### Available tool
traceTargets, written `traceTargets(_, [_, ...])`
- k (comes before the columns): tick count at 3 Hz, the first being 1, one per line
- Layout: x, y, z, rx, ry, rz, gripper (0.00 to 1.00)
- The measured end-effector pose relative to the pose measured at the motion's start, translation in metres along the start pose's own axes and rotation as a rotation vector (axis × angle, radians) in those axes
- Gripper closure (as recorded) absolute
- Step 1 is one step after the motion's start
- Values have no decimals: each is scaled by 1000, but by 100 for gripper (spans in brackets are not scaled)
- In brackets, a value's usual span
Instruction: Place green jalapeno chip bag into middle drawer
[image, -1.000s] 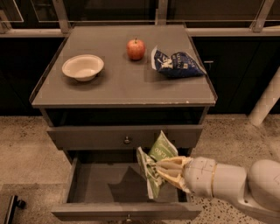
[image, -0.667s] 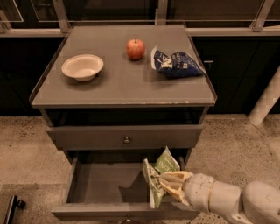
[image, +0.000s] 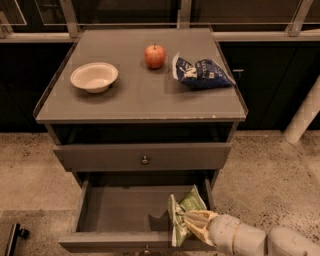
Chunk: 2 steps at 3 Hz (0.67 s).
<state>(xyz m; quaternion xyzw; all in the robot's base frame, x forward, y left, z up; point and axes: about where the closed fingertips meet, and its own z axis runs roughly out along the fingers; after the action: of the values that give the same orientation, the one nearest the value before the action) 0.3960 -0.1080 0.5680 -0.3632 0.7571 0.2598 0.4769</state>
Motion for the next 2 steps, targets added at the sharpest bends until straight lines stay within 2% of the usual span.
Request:
traceTargets(1, [13, -12, 22, -18, 1, 0, 100])
traceTargets(2, [8, -30, 46, -42, 8, -45, 100])
